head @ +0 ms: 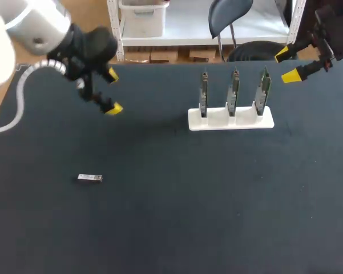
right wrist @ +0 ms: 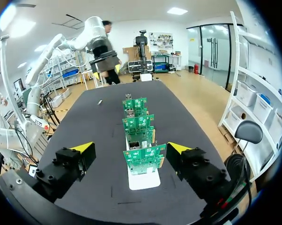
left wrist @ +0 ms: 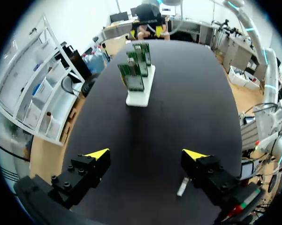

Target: Pick up the optical module with the left hand, and insert it into the network port with the right hand.

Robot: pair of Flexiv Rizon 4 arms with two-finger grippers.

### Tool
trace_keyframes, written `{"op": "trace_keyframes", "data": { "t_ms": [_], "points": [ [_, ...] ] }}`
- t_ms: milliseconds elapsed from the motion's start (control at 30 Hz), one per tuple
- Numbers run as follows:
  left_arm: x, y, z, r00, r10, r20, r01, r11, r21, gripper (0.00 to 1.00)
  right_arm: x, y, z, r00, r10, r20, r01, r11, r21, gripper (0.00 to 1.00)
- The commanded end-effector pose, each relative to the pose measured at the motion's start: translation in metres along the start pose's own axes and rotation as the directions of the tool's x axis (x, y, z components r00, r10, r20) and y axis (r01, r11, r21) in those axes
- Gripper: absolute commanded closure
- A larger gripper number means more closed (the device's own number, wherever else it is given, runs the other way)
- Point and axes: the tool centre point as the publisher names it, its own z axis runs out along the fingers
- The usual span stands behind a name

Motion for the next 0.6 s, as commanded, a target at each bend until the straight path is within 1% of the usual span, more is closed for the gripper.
{"op": "trace_keyframes", "data": {
  "t_ms": [33, 67, 100, 167, 267, 400, 600],
  "points": [
    [0.031, -0.043, -0.003, 0.989, 0.009, -0.148, -0.029, 0.99, -0.136, 0.0, 0.0, 0.002, 0.0, 1.0, -0.001, 0.0, 0.001, 1.0, 0.005, 0.0],
    [0.038, -0.048, 0.0, 0.979, 0.038, -0.201, -0.066, 0.989, -0.133, 0.0, 0.0, 0.002, 0.0, 1.0, -0.001, 0.0, 0.001, 1.0, 0.005, 0.0],
    [0.044, -0.053, 0.002, 0.97, 0.063, -0.233, -0.093, 0.989, -0.118, 0.0, 0.0, 0.002, 0.0, 1.0, -0.001, 0.0, 0.001, 1.0, 0.005, 0.0],
    [0.055, -0.059, 0.005, 0.956, 0.086, -0.281, -0.119, 0.987, -0.105, 0.0, 0.0, 0.002, 0.0, 1.0, -0.001, 0.0, 0.001, 1.0, 0.005, 0.0],
    [0.071, -0.067, 0.01, 0.947, 0.095, -0.306, -0.124, 0.989, -0.077, 0.0, 0.0, 0.002, 0.0, 1.0, -0.001, 0.0, 0.001, 1.0, 0.005, 0.0],
    [0.087, -0.076, 0.009, 0.939, 0.099, -0.329, -0.118, 0.992, -0.036, 0.0, 0.0, 0.002, 0.0, 1.0, -0.001, 0.0, 0.001, 1.0, 0.005, 0.0],
    [0.107, -0.086, 0.012, 0.941, 0.077, -0.329, -0.075, 0.997, 0.019, 0.0, 0.0, 0.002, 0.0, 1.0, -0.001, 0.0, 0.001, 1.0, 0.005, 0.0]
  ]
}}
